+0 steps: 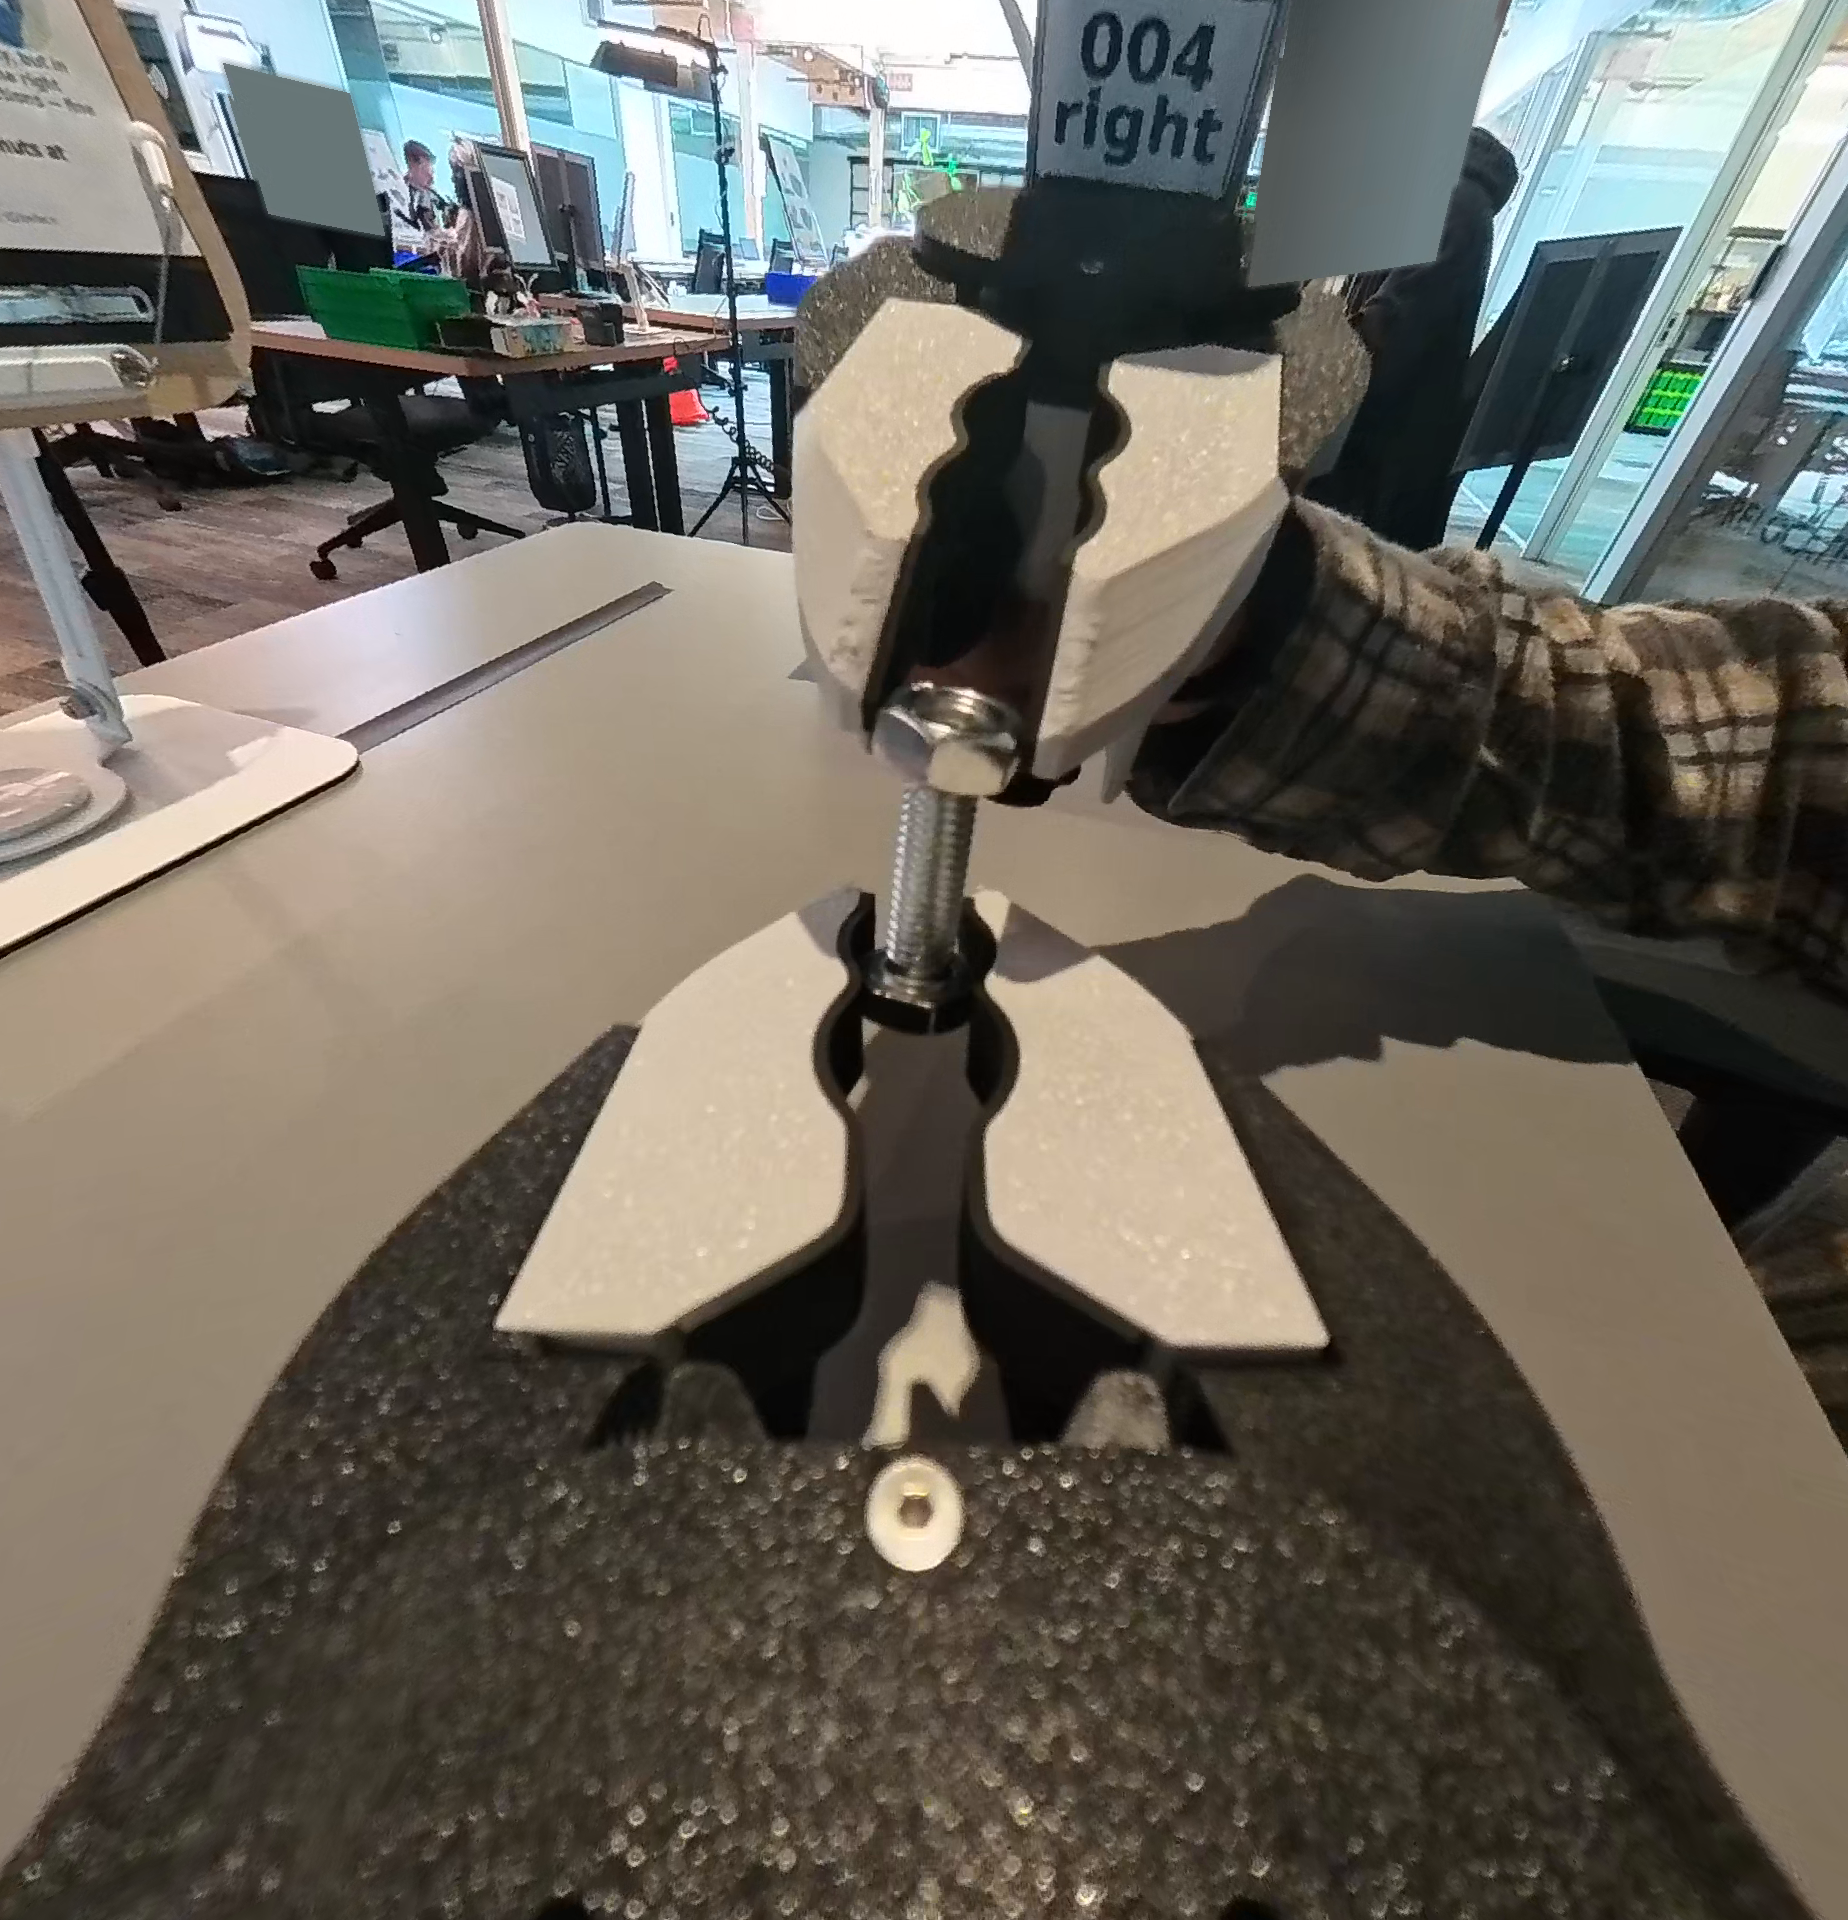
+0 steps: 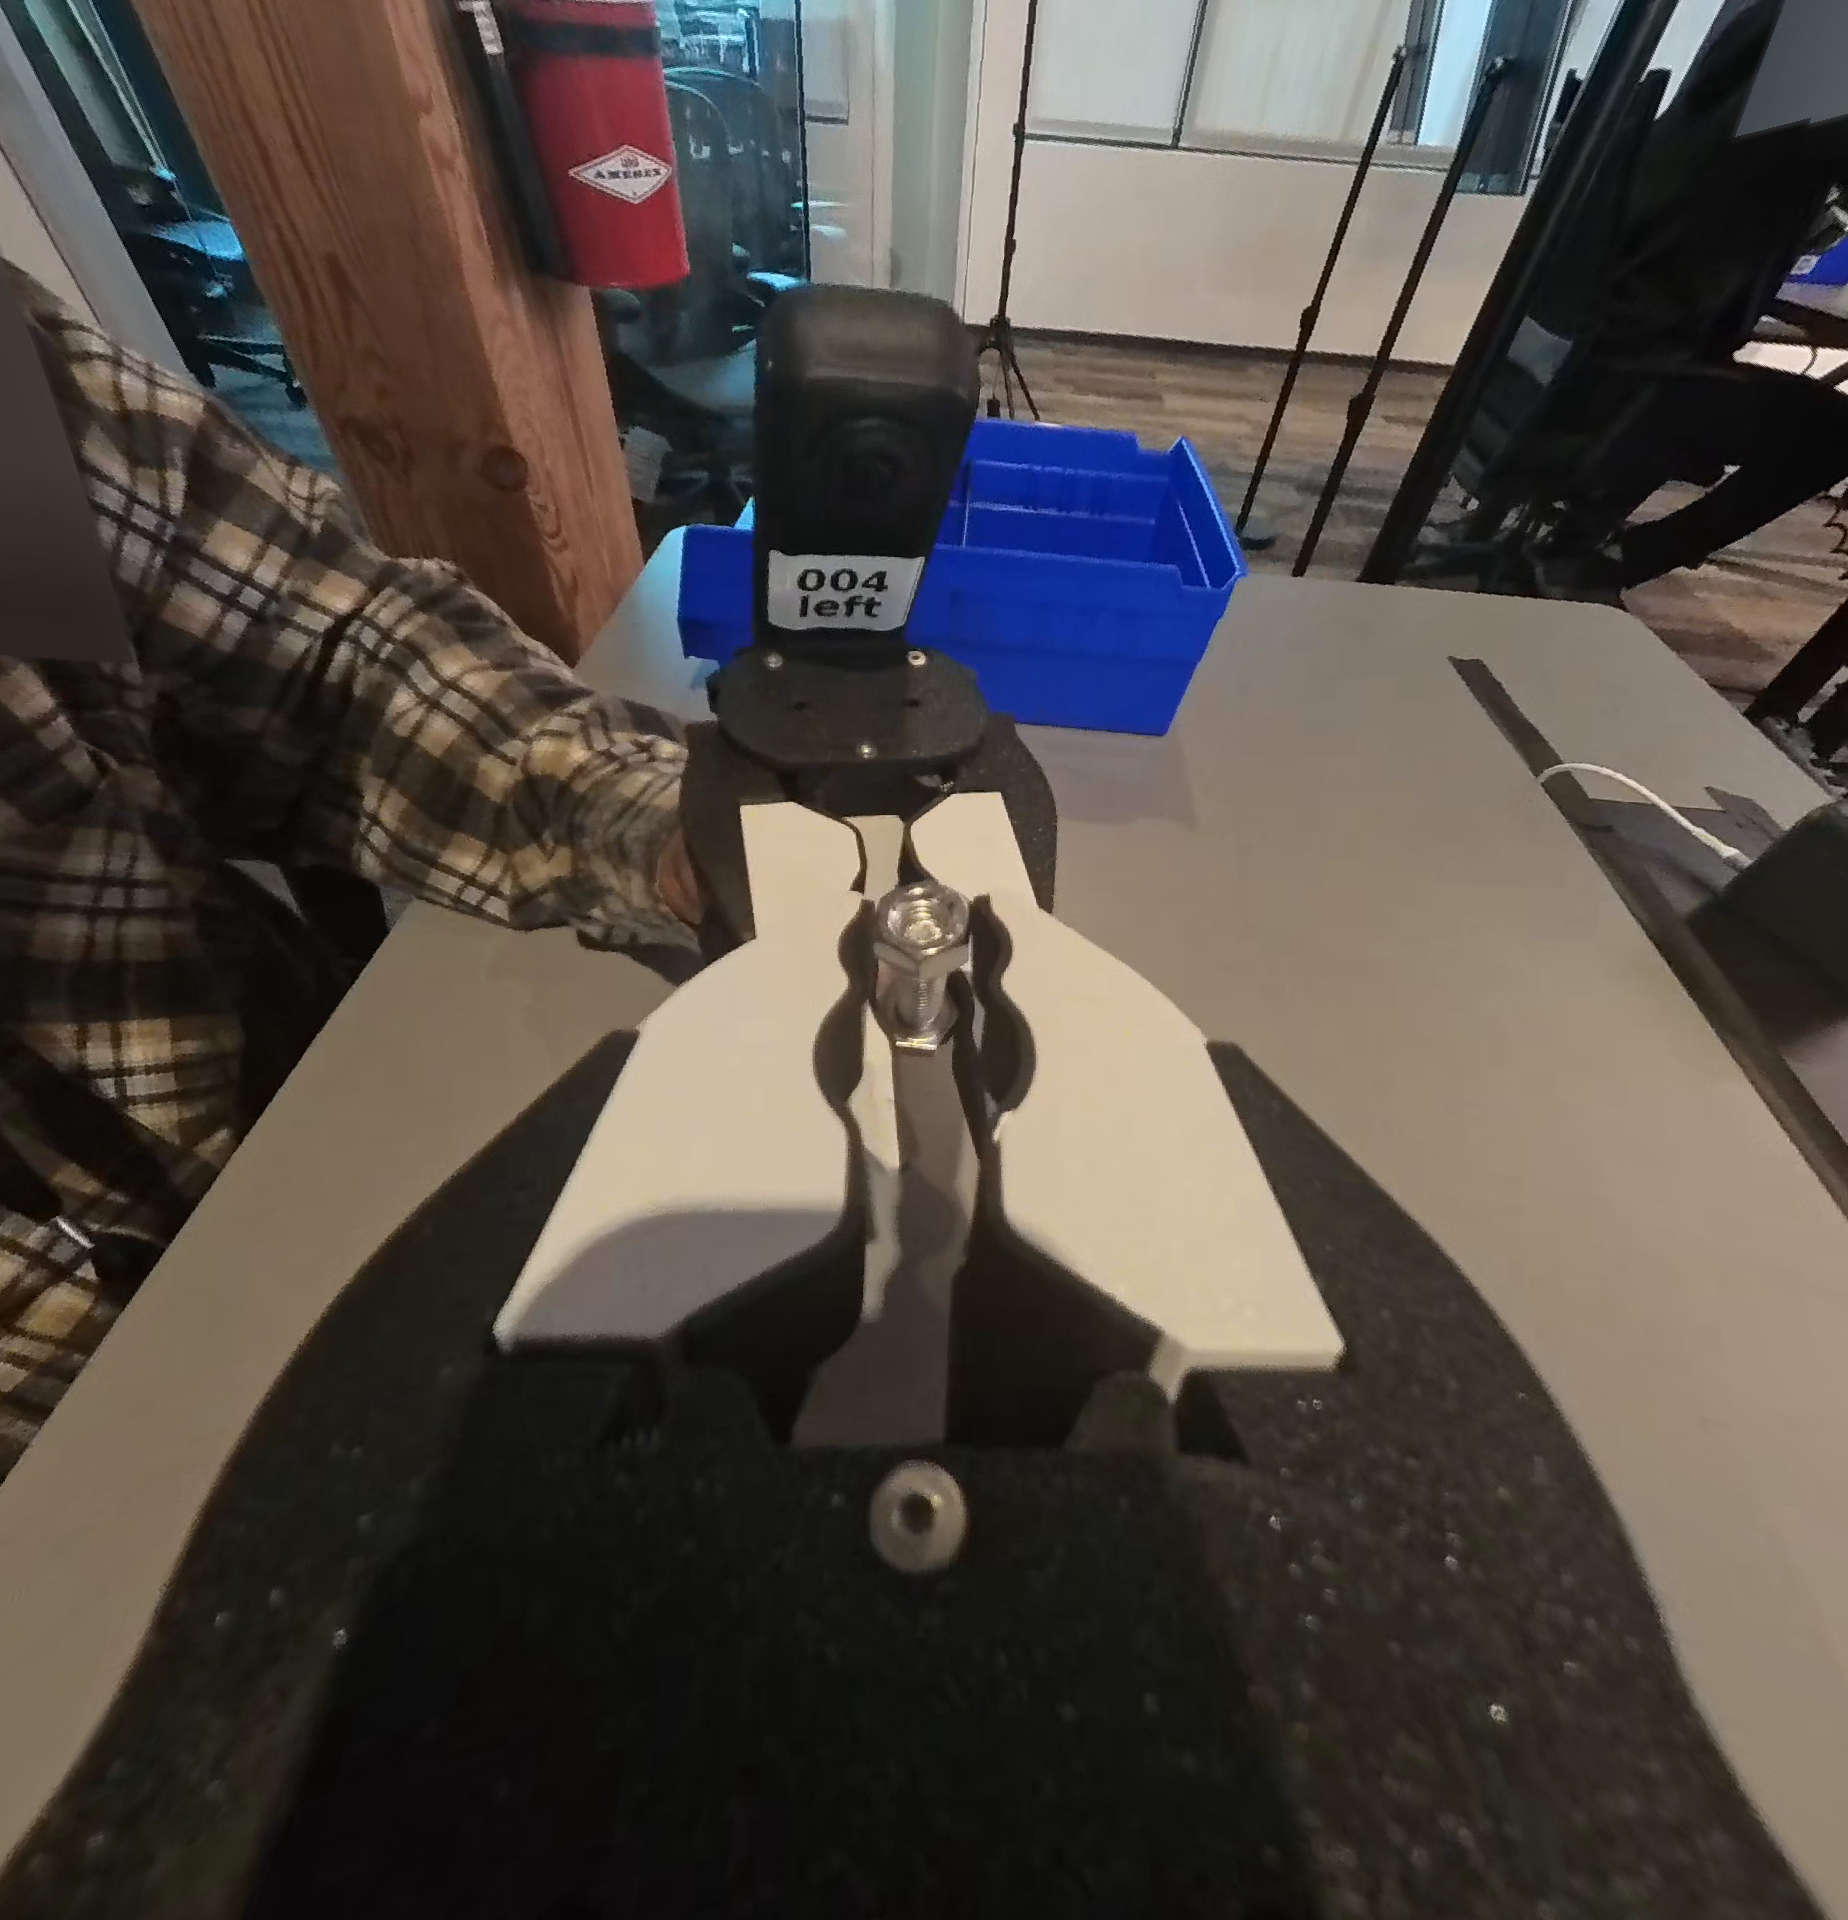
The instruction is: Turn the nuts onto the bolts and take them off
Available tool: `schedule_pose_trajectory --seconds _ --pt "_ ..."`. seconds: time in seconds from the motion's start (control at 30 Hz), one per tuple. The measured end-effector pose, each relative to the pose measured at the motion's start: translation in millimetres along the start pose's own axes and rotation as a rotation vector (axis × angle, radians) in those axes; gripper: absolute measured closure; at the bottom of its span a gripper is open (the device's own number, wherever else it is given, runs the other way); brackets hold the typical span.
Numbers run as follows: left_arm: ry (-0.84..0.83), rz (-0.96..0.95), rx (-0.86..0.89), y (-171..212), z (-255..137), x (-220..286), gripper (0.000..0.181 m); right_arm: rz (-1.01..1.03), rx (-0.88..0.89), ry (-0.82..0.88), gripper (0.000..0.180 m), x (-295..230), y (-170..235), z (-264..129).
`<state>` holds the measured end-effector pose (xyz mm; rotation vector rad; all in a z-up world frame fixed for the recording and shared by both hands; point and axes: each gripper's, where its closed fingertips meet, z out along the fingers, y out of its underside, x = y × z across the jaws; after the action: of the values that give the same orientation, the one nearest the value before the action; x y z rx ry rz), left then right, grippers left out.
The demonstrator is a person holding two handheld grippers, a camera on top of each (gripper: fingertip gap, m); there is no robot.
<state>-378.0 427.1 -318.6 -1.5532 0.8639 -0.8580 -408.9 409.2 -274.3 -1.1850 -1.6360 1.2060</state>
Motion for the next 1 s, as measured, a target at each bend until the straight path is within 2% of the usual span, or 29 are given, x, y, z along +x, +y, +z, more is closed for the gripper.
schedule_pose_trajectory --seconds 0.2,0.5,0.67,0.83,1.0 --pt "-0.026 0.004 0.005 -1.3 -1.2 -2.9 0.166 0.002 0.033 0.037 0.163 2.3 -1.8 0.6" --pt "-0.138 0.000 -0.009 -0.8 -4.1 -16.2 0.166 0.072 0.199 0.269 0.163 13.5 -2.6 3.1" --pt "-0.159 0.035 -0.026 0.4 -3.8 -16.7 0.166 0.142 0.294 0.269 0.163 11.8 -3.9 3.9" --pt "-0.189 0.076 -0.067 4.7 -3.0 -19.2 0.166 0.144 0.236 0.278 0.163 12.3 1.2 2.4" --pt "-0.239 0.137 -0.167 16.8 -0.8 -25.0 0.166 0.122 0.052 0.280 0.163 13.5 13.6 2.1"
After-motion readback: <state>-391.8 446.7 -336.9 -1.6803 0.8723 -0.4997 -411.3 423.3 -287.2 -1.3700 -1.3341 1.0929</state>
